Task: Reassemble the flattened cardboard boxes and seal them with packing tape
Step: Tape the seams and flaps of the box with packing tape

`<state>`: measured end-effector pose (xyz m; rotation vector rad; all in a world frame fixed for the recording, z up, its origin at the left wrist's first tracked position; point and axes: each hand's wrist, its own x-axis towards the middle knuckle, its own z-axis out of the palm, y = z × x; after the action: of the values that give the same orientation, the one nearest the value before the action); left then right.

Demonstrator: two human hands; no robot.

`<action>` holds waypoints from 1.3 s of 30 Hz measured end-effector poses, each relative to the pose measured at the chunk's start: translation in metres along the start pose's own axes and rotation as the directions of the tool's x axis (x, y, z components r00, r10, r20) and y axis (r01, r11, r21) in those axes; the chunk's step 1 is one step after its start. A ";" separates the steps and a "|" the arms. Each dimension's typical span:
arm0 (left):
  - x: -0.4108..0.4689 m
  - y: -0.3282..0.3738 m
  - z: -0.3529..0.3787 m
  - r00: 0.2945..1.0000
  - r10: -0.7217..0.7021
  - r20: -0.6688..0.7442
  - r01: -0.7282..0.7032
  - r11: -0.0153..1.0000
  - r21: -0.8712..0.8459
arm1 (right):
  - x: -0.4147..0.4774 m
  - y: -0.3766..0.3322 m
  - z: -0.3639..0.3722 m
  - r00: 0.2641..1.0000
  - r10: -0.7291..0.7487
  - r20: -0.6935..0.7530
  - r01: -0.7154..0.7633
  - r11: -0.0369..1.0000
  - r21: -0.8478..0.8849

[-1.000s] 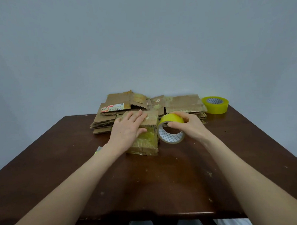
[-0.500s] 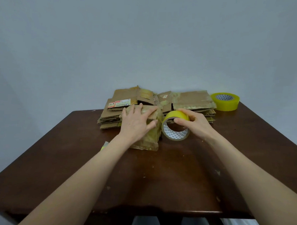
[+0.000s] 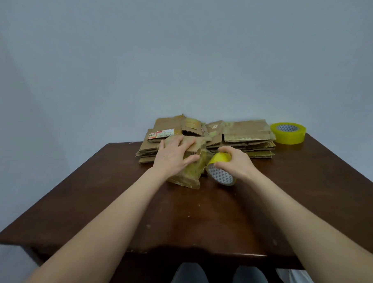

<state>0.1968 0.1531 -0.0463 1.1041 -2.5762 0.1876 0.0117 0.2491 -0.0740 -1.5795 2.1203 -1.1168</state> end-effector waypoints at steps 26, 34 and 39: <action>-0.089 -0.071 0.032 0.778 -0.628 0.004 0.623 0.771 -0.131 | 0.003 -0.008 0.003 0.988 0.152 0.031 -0.154 0.986 0.057; -0.040 -0.002 -0.051 0.822 -0.478 -0.310 0.374 0.863 -0.340 | 0.011 -0.003 -0.007 0.985 0.173 -0.015 -0.171 0.980 0.105; 0.001 0.059 -0.032 0.949 -0.230 -0.216 0.129 0.909 -0.397 | 0.009 -0.003 -0.012 0.983 0.169 -0.067 -0.167 0.985 0.029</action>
<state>0.1617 0.2011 -0.0156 1.0796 -2.1431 -0.1945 0.0032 0.2458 -0.0623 -1.3408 2.2290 -1.1500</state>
